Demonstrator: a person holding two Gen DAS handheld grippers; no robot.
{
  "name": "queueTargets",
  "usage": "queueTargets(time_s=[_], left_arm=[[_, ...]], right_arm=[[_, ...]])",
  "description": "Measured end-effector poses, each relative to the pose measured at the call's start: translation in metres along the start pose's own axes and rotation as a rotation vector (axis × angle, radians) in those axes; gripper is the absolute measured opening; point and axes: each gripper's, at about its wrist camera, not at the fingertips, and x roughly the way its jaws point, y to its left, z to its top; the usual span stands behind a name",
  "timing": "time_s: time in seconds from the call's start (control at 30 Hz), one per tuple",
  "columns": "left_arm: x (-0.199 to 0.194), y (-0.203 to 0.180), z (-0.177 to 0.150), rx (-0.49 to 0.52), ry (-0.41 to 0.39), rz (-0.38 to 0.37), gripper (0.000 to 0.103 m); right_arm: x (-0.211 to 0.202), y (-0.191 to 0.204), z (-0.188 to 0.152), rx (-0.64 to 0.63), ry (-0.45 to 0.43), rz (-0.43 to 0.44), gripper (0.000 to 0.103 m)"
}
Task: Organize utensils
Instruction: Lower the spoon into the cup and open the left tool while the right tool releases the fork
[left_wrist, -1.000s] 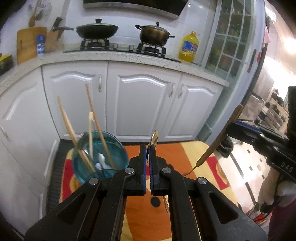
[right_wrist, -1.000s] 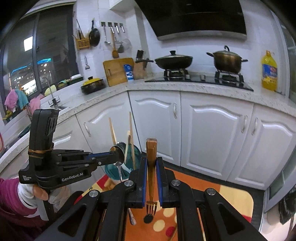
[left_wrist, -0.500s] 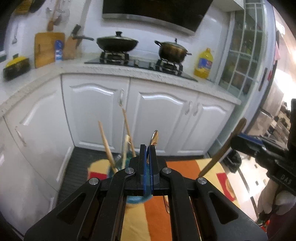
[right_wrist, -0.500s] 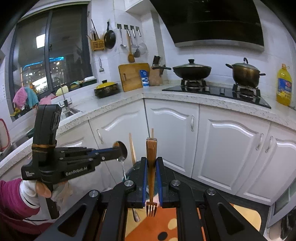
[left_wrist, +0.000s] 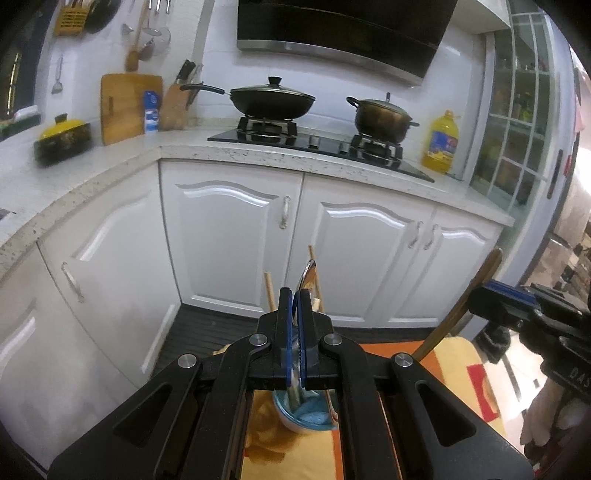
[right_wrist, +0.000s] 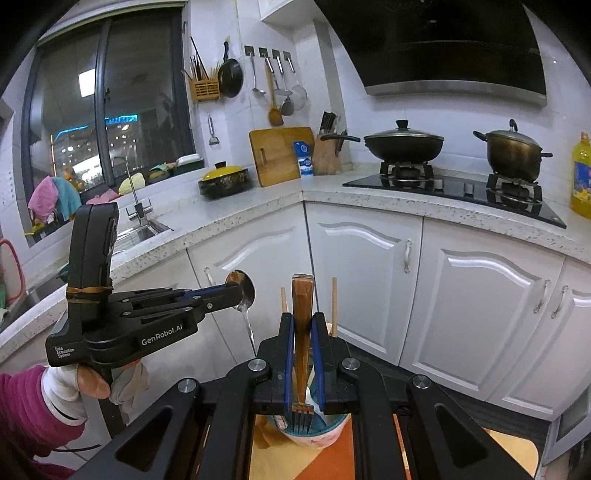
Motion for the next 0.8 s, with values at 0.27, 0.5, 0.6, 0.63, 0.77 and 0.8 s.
queueTargets(time_s=[0.27,0.5,0.6,0.63,0.77,0.8], left_arm=[[0.013,0.009,0.003,0.008,-0.025,0.065,0.001],[0.030,0.015,0.000,0.013,-0.014,0.107,0.001],[0.038,0.017,-0.002,0.017,-0.006,0.121,0.001],[0.042,0.017,-0.003,0.017,-0.002,0.125,0.001],[0.052,0.017,-0.009,0.023,0.020,0.129,0.001],[0.055,0.017,-0.011,0.025,0.026,0.128,0.001]], right_arm=[[0.018,-0.005,-0.002,0.007,0.017,-0.014,0.009],[0.032,-0.013,0.006,-0.011,0.021,-0.063,0.009],[0.042,-0.018,0.007,-0.013,0.026,-0.078,0.009],[0.047,-0.019,0.006,-0.009,0.030,-0.076,0.009],[0.061,-0.024,0.000,-0.004,0.054,-0.079,0.009],[0.065,-0.025,-0.002,-0.003,0.064,-0.080,0.009]])
